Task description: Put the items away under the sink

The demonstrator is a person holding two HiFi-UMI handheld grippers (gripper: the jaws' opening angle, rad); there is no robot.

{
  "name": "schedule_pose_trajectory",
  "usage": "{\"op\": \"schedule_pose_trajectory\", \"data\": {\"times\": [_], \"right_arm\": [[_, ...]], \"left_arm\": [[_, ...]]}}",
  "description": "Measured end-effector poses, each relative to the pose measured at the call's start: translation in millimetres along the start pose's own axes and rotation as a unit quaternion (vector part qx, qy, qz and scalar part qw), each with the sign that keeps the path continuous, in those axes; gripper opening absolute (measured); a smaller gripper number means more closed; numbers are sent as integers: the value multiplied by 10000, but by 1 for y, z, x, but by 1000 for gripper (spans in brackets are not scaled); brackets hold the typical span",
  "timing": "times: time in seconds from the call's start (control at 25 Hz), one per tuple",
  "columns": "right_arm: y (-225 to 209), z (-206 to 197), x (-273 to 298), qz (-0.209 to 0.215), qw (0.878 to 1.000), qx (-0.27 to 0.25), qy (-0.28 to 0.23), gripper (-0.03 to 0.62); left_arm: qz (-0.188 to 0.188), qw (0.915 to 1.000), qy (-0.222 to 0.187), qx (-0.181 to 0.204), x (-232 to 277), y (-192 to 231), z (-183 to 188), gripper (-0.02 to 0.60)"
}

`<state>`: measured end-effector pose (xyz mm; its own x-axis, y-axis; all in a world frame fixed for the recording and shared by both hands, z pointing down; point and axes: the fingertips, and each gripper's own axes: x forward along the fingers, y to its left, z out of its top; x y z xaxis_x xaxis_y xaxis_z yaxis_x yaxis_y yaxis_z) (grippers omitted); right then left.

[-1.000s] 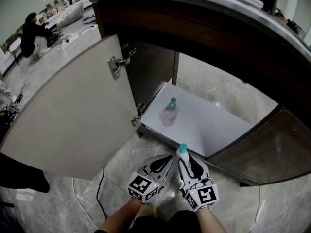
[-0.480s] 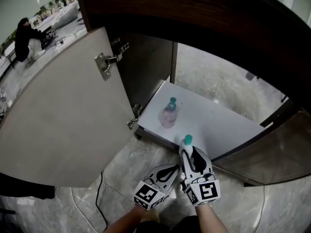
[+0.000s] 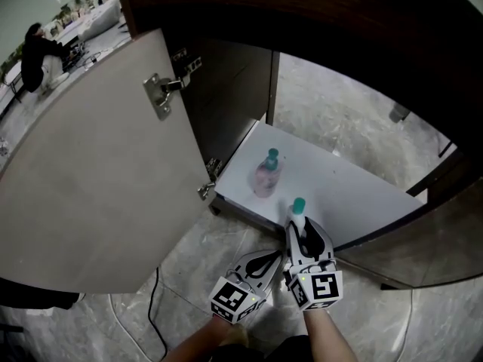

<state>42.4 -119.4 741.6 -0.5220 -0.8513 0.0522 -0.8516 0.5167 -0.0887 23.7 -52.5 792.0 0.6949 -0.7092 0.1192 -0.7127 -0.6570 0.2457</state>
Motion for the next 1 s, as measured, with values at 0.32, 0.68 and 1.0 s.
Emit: {"op": "schedule_pose_trajectory", "data": {"times": [0.32,0.68,1.0], "right_arm": [[-7,-1,7,-202,9993,-314,-64,124],[-8,-5,-7,-177,9988,-448,-126,124],[-9,-11,-11,-175,9970,-746,125,124]], "left_arm": [[-104,9999,8,-19,4,-4,-1,6],[38,10000,-81,25,7,6,7,6],[144,9997,-205,20,6,11,19,6]]}}
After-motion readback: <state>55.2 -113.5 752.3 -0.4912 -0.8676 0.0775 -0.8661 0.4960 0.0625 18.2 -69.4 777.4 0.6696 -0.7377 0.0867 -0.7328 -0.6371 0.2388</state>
